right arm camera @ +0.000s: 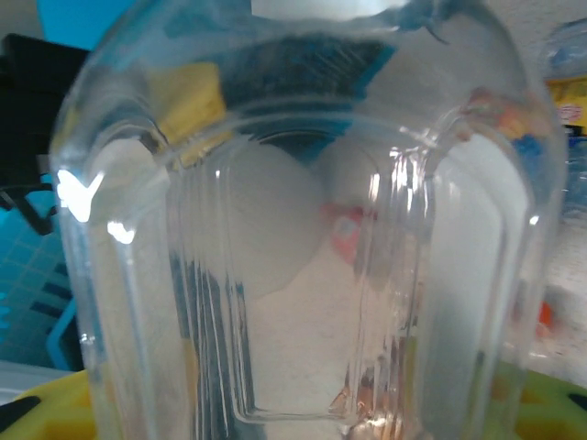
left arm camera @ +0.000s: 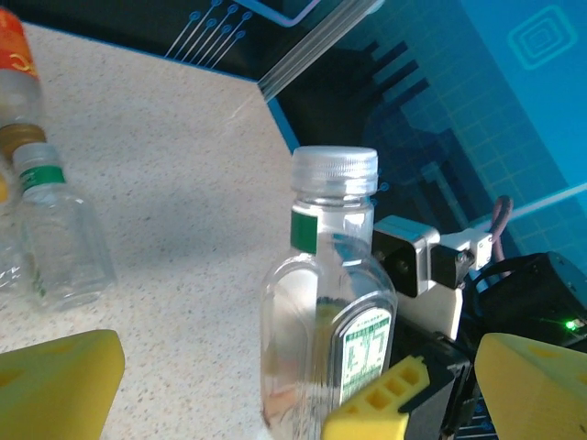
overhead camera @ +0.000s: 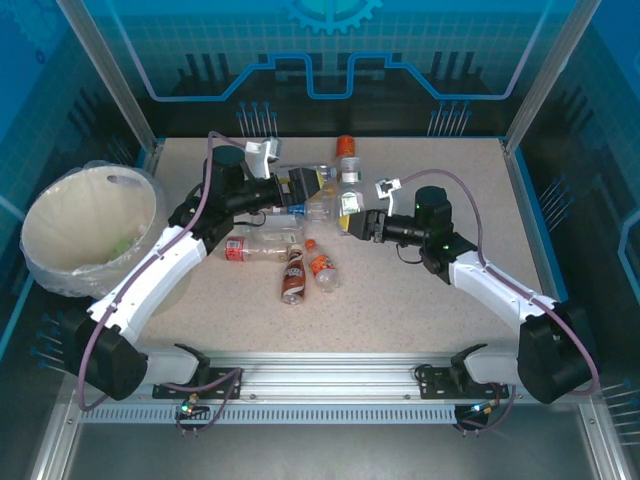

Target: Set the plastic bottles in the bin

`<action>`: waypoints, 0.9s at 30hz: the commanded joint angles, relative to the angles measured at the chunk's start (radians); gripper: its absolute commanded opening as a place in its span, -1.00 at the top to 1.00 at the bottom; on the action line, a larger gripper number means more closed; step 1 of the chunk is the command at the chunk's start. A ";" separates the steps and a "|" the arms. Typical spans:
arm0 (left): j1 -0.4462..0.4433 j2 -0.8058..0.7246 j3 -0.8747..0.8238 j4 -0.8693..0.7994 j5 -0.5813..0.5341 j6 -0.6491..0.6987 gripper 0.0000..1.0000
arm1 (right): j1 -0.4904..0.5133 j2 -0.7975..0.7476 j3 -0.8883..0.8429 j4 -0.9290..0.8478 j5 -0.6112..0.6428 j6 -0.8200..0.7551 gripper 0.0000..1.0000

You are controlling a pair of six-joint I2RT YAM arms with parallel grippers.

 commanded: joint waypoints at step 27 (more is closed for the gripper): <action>-0.029 0.060 -0.090 0.509 0.484 -0.151 -0.41 | 0.162 0.024 0.224 0.115 -0.159 0.046 0.17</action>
